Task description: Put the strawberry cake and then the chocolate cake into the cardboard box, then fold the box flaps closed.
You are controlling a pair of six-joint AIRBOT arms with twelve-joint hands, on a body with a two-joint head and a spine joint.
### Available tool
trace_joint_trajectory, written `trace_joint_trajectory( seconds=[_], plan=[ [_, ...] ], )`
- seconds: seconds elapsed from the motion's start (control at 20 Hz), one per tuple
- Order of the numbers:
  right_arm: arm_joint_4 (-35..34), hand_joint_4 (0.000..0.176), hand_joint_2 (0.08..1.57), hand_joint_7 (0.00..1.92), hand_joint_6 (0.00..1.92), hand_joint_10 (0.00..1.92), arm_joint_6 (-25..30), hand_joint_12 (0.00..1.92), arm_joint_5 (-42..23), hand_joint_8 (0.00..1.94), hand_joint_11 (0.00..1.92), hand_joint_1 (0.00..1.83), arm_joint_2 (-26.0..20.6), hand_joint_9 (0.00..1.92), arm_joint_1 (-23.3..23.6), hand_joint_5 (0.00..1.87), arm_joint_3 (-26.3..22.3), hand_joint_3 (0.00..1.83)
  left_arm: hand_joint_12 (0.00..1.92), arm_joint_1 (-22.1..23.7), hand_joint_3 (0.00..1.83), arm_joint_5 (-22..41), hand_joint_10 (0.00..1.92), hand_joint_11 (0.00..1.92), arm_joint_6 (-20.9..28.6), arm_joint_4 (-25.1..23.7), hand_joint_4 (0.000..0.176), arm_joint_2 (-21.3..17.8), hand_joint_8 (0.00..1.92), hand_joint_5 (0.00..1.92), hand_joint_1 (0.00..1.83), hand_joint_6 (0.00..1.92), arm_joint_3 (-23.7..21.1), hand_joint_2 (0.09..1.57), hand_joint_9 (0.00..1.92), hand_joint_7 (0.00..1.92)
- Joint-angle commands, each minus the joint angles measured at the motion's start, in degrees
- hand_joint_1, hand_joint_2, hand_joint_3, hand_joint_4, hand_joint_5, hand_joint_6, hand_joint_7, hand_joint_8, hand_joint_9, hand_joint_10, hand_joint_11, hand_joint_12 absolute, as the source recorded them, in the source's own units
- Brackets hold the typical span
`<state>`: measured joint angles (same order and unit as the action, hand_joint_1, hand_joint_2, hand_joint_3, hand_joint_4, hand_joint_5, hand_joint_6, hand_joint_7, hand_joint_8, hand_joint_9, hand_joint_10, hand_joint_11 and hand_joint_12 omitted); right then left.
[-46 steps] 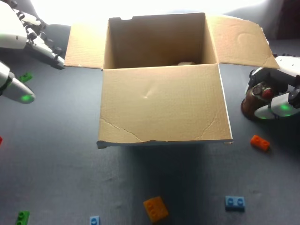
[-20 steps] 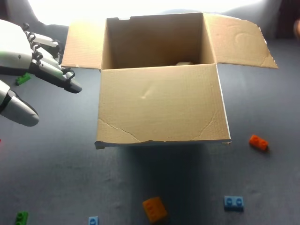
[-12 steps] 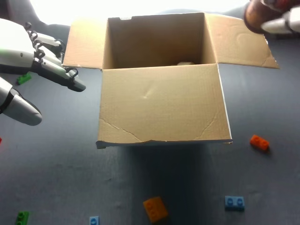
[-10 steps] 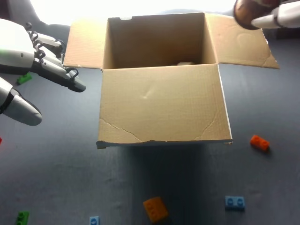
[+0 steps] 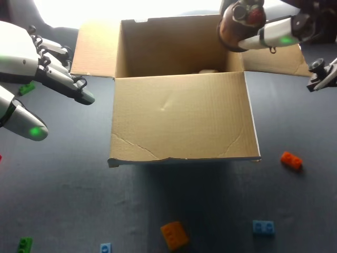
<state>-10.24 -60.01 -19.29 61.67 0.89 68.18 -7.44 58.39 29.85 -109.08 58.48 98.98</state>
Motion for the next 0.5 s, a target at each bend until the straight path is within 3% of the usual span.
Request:
trace_joint_trajectory(
  seconds=[0.0,0.15,0.3,0.45],
  plan=[
    [0.3,0.0,1.16,0.84,0.93,1.54,0.8,1.92,-6.9,1.4,0.36,1.22,-0.3,0.6,1.0,0.95,0.3,0.0,1.07,0.2,0.0,0.0,0.0,0.07,0.1,4.3,0.084,-0.2,0.0,0.28,0.0,0.0,0.4,1.11,0.43,0.37],
    [0.2,0.0,1.17,0.86,0.99,1.5,1.3,1.88,-6.7,1.36,0.39,1.21,0.8,0.62,1.3,0.92,0.3,0.0,1.04,0.1,0.0,0.0,0.0,0.11,0.1,4.3,0.092,-0.1,0.0,0.28,0.0,0.0,0.4,1.1,0.45,0.39],
    [0.2,0.0,1.17,0.83,0.99,1.48,0.7,1.89,-5.9,1.36,0.38,1.21,2.8,0.61,1.3,0.94,1.1,0.0,1.02,0.1,0.0,0.0,0.01,0.15,0.1,4.3,0.078,-0.1,0.0,0.3,0.0,0.0,0.4,1.1,0.48,0.41],
    [0.1,0.0,1.17,0.84,1.03,1.46,0.1,1.88,-5.8,1.33,0.39,1.2,4.7,0.61,0.8,0.92,2.0,0.0,1.04,0.1,0.0,0.0,0.0,0.11,0.1,4.3,0.077,0.0,0.0,0.31,0.0,0.0,0.4,1.11,0.45,0.39]
  ],
)
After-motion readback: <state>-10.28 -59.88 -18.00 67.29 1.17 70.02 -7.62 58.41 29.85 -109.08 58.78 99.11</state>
